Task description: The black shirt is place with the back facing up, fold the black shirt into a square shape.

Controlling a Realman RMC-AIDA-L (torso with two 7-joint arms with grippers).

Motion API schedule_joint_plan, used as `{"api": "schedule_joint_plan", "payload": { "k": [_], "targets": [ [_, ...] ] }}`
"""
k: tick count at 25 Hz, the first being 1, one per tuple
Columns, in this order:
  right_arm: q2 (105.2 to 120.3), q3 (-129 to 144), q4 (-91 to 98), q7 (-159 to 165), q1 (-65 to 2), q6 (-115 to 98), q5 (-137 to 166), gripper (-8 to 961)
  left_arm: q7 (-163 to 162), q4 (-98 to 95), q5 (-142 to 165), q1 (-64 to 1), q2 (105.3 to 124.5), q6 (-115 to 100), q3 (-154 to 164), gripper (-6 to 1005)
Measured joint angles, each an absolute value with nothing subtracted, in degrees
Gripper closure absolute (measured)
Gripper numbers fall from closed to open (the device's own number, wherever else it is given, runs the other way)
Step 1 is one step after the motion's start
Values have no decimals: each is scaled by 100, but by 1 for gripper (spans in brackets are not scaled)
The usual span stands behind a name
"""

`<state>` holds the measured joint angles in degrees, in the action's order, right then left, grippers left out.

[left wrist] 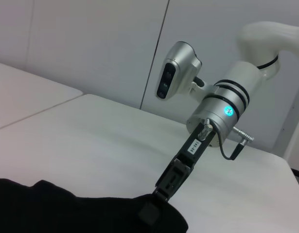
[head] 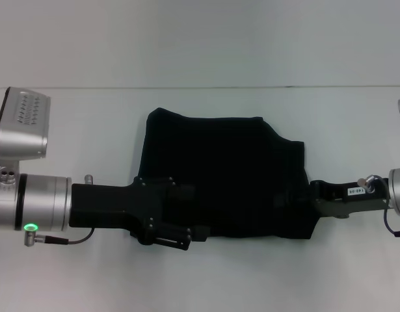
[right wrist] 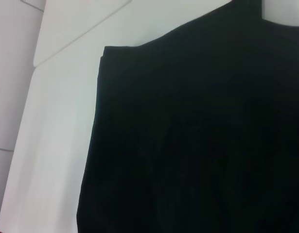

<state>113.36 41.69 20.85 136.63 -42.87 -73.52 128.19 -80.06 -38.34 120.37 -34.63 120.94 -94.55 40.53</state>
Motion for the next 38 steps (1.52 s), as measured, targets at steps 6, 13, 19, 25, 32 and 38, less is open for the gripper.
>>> {"api": "schedule_joint_plan", "payload": {
  "k": [6, 13, 19, 25, 32, 38],
  "targets": [
    [11339, 4164, 2094, 13655, -4263, -7327, 12819, 414, -8006, -3792, 12041, -3475, 12101, -9419, 4070, 62],
    [11317, 4172, 2111, 13671, -4244, -7349, 12824, 654, -8006, -3715, 12041, -3509, 12103, -9390, 4070, 63],
    [11299, 4194, 2116, 13693, -4231, -7320, 12849, 842, -8008, -3677, 12042, -3515, 12104, -9272, 4133, 62],
    [11292, 4153, 2179, 13646, -4254, -7243, 12830, 879, -8008, -3611, 12041, -3523, 12111, -9248, 4140, 62],
    [11337, 4148, 2462, 13680, -4480, -7144, 12814, 885, -8046, -3612, 12041, -3524, 12112, -9167, 4140, 63],
    [11287, 4148, 2530, 13684, -4694, -7228, 12809, 885, -8054, -3612, 12041, -3524, 12112, -9109, 4140, 63]
  ]
}}
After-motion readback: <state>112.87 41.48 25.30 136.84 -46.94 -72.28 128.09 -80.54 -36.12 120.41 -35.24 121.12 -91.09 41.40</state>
